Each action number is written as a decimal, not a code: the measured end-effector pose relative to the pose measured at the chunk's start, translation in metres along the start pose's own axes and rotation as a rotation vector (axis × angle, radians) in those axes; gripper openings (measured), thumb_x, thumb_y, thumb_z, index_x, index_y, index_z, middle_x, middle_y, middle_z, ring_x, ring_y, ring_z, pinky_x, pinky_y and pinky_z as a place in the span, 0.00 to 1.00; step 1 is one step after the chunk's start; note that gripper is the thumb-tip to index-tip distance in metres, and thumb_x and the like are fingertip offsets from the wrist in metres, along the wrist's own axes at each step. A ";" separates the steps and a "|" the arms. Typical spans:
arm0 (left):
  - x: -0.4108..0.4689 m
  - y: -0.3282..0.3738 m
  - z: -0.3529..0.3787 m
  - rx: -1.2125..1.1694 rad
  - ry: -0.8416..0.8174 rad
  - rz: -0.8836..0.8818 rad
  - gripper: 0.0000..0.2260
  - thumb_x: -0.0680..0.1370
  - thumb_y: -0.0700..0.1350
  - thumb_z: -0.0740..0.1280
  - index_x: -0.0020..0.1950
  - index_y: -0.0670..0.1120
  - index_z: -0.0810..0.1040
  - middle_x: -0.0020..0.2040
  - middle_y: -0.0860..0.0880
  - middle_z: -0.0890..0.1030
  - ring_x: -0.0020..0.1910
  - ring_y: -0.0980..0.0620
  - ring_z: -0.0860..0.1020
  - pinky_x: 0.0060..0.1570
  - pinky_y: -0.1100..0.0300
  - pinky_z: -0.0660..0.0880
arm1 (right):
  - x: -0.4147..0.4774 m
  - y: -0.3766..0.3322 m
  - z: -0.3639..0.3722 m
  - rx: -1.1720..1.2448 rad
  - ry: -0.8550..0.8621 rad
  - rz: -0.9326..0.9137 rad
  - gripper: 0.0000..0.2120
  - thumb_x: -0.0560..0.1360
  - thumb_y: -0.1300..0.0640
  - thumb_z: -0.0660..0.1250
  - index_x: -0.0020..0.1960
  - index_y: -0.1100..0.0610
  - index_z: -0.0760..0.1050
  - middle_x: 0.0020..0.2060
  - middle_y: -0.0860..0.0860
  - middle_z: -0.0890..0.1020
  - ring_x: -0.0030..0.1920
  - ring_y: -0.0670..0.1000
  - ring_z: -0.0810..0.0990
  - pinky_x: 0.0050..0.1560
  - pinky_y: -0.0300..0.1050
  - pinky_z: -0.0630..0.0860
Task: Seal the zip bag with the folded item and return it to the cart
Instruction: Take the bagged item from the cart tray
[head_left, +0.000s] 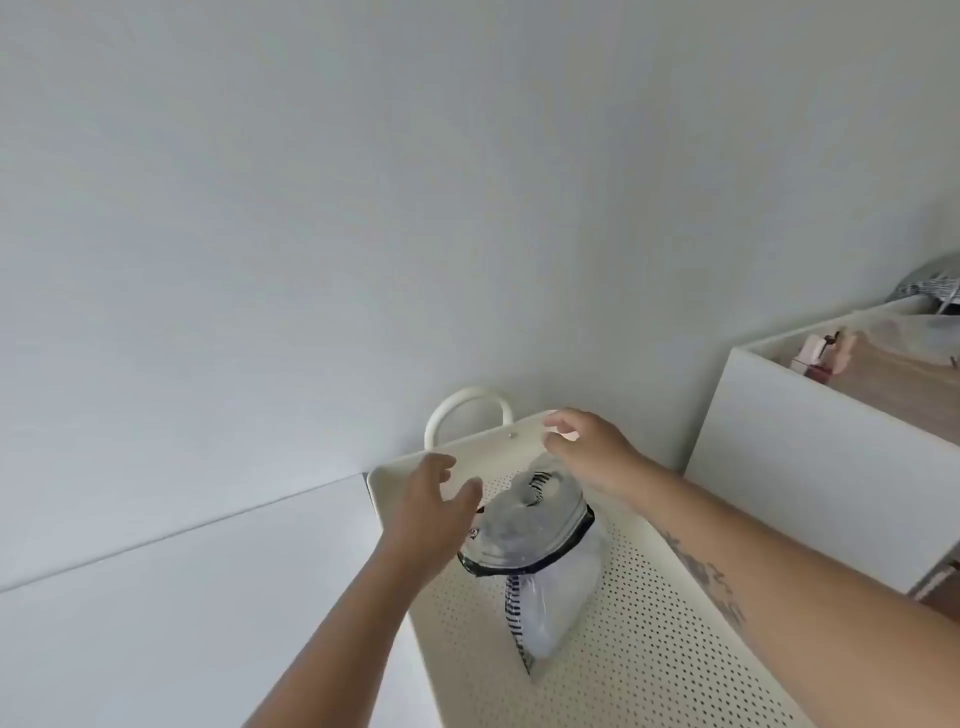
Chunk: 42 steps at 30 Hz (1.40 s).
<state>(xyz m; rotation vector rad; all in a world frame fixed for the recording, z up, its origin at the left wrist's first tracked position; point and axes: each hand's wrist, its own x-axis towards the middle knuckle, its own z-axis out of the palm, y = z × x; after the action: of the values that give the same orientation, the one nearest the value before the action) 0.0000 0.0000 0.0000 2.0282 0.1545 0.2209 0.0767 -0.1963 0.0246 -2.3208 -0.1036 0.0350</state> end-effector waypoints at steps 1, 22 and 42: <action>0.001 -0.005 0.006 0.019 -0.024 -0.038 0.20 0.76 0.52 0.67 0.65 0.45 0.72 0.61 0.45 0.74 0.57 0.50 0.75 0.59 0.51 0.73 | 0.001 0.005 0.004 -0.002 -0.005 0.029 0.18 0.77 0.50 0.61 0.67 0.48 0.72 0.66 0.50 0.73 0.60 0.50 0.74 0.54 0.42 0.67; -0.089 0.033 -0.018 -0.092 0.093 0.142 0.17 0.74 0.50 0.66 0.62 0.49 0.75 0.55 0.50 0.79 0.48 0.49 0.78 0.44 0.58 0.74 | -0.116 -0.043 -0.028 0.346 -0.059 -0.019 0.06 0.74 0.62 0.60 0.47 0.56 0.75 0.38 0.54 0.75 0.37 0.53 0.74 0.36 0.44 0.71; -0.180 -0.057 -0.204 0.155 0.613 0.251 0.29 0.72 0.56 0.70 0.70 0.54 0.63 0.60 0.53 0.70 0.55 0.54 0.73 0.53 0.59 0.71 | -0.186 -0.156 0.172 0.960 -0.032 -0.238 0.01 0.75 0.60 0.59 0.45 0.55 0.68 0.45 0.58 0.84 0.43 0.50 0.84 0.27 0.32 0.72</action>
<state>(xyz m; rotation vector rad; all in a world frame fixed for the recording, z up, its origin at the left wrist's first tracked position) -0.2218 0.1659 0.0229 2.0720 0.3047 1.0152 -0.1288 0.0190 0.0199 -1.3402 -0.3043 -0.0004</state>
